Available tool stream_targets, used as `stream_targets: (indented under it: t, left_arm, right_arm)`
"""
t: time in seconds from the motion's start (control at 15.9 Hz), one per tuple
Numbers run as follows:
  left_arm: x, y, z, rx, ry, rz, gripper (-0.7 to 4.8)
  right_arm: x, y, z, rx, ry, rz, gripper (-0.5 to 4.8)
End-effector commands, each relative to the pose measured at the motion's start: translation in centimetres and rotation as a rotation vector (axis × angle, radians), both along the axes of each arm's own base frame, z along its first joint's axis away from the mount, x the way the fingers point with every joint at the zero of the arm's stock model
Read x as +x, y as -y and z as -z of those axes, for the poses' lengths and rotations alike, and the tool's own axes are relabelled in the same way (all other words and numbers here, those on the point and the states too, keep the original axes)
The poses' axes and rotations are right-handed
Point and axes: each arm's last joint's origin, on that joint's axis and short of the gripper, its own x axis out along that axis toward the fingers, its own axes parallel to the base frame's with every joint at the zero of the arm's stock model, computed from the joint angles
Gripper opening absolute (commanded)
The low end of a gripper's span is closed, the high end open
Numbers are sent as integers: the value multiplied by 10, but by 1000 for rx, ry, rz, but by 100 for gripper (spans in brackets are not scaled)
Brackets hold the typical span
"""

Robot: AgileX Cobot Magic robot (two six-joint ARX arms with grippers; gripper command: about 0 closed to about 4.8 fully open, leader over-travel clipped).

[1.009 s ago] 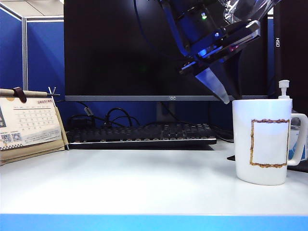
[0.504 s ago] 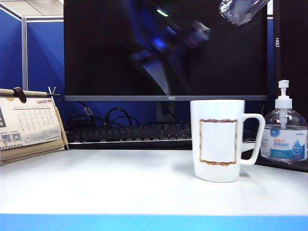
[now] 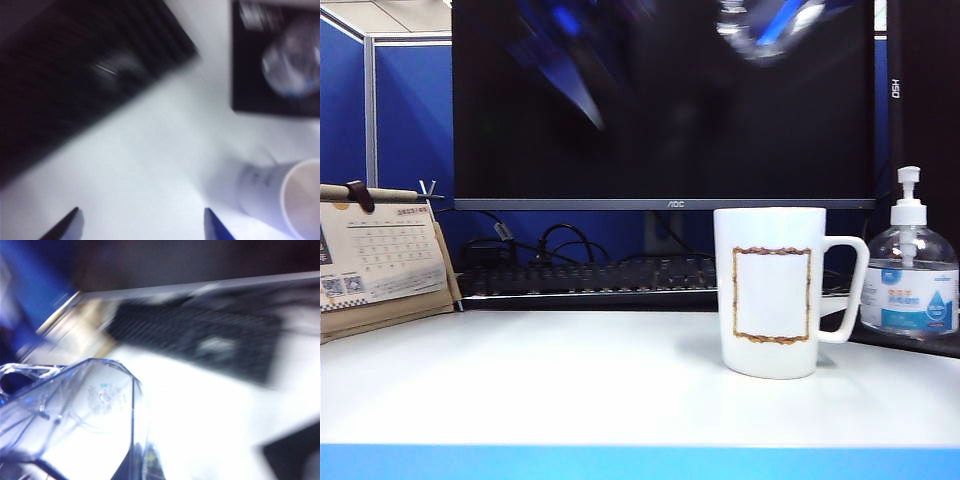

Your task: Swap the positions of the transparent plastic cup and the white ceramic cup.

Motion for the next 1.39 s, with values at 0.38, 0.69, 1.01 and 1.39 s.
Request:
stream_targets:
  t: [0.38, 0.69, 1.01, 1.39]
  left_arm:
    - [-65, -55, -76, -66, 145, -39, 206]
    - [-87, -66, -52, -96, 223, -36, 37]
    - [-153, -104, -26, -139, 378, -123, 17]
    - [-212, -135, 27, -218, 428, -185, 14]
  right_arm:
    - [10, -79, 17, 26, -22, -243, -5]
    - [12, -93, 19, 36, 8, -287, -5]
    - [17, -102, 28, 35, -22, -323, -5]
    - [16, -152, 46, 1, -114, -459, -5]
